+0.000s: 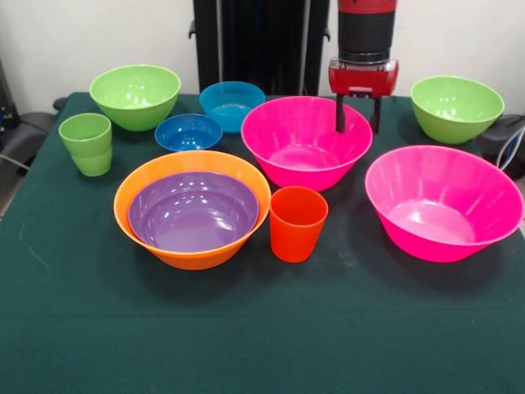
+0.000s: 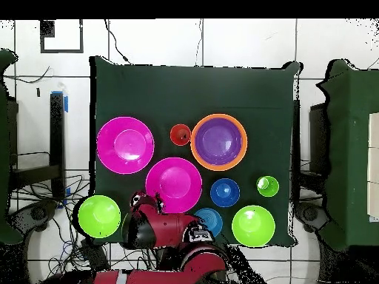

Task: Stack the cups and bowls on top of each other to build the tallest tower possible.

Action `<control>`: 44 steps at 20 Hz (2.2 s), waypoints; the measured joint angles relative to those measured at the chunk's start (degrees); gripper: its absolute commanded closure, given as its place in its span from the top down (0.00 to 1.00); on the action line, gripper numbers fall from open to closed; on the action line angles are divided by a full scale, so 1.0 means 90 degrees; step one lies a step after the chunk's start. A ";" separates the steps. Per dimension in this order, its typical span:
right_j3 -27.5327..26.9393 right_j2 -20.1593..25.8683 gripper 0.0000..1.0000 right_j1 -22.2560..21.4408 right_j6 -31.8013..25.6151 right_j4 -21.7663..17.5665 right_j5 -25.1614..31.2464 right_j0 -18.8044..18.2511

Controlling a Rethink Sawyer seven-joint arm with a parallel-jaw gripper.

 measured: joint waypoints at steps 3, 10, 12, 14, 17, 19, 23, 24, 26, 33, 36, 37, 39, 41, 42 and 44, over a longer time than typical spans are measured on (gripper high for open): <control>-0.0029 0.0000 1.00 0.0175 0.0000 -0.0020 -0.0175 0.0000; -0.0060 0.0000 1.00 0.0426 -0.0001 -0.0018 -0.0435 0.0020; -0.0062 -0.0016 0.00 0.0485 -0.0003 -0.0018 -0.0605 0.0055; -0.0069 -0.0051 0.00 0.0472 -0.0003 -0.0017 -0.0664 0.0066; -0.0078 -0.0253 0.00 0.0358 -0.0001 -0.0017 -0.0831 0.0155; -0.0076 -0.0360 0.00 0.0263 -0.0001 -0.0017 -0.0829 0.0288; -0.0073 -0.0502 0.00 0.0104 -0.0001 -0.0015 -0.0826 0.0508; -0.0072 -0.0514 0.00 0.0072 -0.0001 -0.0015 -0.0818 0.0527; -0.0065 -0.0546 0.00 -0.0052 -0.0001 -0.0015 -0.0761 0.0560; 0.0047 -0.0585 0.00 -0.0869 -0.0001 -0.0020 -0.0024 0.0508; 0.0070 -0.0587 0.00 -0.1482 0.0000 -0.0022 0.0737 0.0491; 0.0071 -0.0585 0.00 -0.1686 0.0000 -0.0022 0.1013 0.0487; 0.0074 -0.0571 0.00 -0.2016 0.0000 -0.0025 0.1463 0.0446; 0.0079 -0.0525 0.00 -0.2325 0.0000 -0.0028 0.1871 0.0328; 0.0080 -0.0508 0.00 -0.2412 0.0000 -0.0028 0.1979 0.0281; 0.0084 -0.0440 0.00 -0.2710 0.0000 -0.0030 0.2325 0.0080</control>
